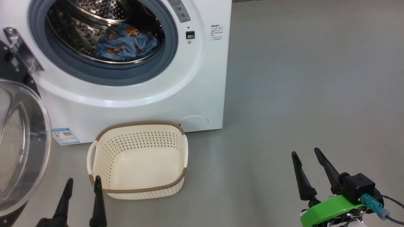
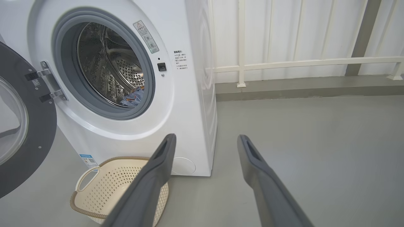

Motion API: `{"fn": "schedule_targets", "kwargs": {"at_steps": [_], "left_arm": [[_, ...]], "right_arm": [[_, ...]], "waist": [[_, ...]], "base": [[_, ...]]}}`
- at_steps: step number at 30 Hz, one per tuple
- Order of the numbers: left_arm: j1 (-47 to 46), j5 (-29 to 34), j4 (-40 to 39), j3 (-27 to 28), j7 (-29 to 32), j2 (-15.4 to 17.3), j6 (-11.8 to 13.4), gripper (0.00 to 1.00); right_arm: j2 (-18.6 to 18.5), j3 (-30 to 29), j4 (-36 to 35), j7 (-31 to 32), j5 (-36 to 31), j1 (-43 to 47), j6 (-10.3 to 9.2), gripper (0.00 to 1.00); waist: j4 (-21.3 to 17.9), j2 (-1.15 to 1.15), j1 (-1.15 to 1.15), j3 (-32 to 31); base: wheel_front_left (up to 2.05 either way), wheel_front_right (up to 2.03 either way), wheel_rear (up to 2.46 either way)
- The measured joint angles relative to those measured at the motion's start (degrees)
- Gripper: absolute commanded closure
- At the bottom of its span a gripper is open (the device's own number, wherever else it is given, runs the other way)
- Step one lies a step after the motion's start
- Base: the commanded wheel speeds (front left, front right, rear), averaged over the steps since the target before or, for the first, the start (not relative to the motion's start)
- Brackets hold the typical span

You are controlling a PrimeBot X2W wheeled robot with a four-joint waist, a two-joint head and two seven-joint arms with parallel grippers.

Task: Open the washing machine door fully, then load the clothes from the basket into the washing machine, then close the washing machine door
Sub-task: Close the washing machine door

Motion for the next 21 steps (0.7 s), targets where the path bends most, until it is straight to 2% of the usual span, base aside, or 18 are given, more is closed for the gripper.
{"fn": "schedule_targets", "kwargs": {"at_steps": [11,21], "left_arm": [[0.01,-0.47,0.01,-0.49,0.00,0.00,1.01,0.00],[0.09,-2.00,0.01,-0.82,0.00,0.00,2.02,0.00]], "right_arm": [[-0.23,0.30,-0.19,0.00,-0.01,0.08,0.00,0.00],[-0.34,0.66,-0.21,0.00,-0.01,1.09,0.00,0.00]], "waist": [[3.11,0.00,0.00,-0.29],[8.28,0.00,0.00,-0.51]], "base": [[0.00,0.00,0.00],[0.00,0.00,0.00]]}}
